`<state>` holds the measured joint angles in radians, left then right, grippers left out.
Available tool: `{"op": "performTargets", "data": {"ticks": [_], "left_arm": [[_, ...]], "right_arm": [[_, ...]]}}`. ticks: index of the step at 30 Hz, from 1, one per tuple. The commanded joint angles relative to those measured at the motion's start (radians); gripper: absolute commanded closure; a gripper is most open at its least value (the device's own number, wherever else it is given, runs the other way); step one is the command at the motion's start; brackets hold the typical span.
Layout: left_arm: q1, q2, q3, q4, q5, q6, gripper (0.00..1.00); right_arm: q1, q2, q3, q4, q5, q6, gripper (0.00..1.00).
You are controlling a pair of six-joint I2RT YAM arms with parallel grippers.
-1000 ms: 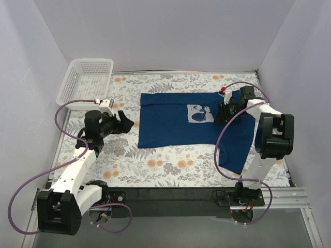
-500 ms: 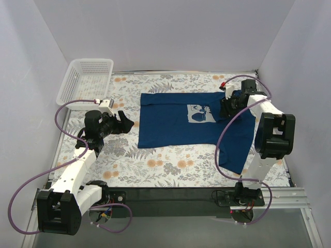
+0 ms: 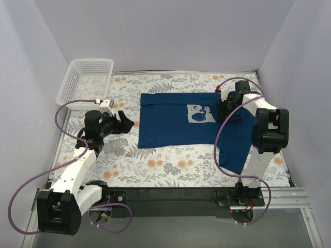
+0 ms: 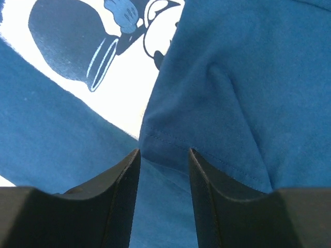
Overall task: Fold and stack the t-shirts
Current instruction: Fold the tshirt
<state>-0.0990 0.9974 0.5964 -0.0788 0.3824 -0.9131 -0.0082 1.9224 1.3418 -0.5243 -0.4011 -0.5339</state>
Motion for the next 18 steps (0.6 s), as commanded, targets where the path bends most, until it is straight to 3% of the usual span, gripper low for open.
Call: {"op": "performTargets", "data": {"ticks": [1,6,14,18], "left_arm": [[0.002,-0.025,0.002,-0.001,0.013,0.006,0.34],[0.001,-0.025,0.002,0.001,0.013,0.006,0.34],[0.001,-0.028,0.002,-0.001,0.010,0.008,0.34],[-0.002,-0.026,0.002,0.001,0.010,0.008,0.34]], "right_arm": [[0.034,0.006,0.020,-0.003,0.016,0.005,0.59],[0.043,0.009,0.019,-0.003,0.025,0.009,0.67],[0.062,0.015,0.016,-0.005,0.047,0.018,0.68],[0.066,0.018,0.019,0.001,0.087,0.022,0.62]]}}
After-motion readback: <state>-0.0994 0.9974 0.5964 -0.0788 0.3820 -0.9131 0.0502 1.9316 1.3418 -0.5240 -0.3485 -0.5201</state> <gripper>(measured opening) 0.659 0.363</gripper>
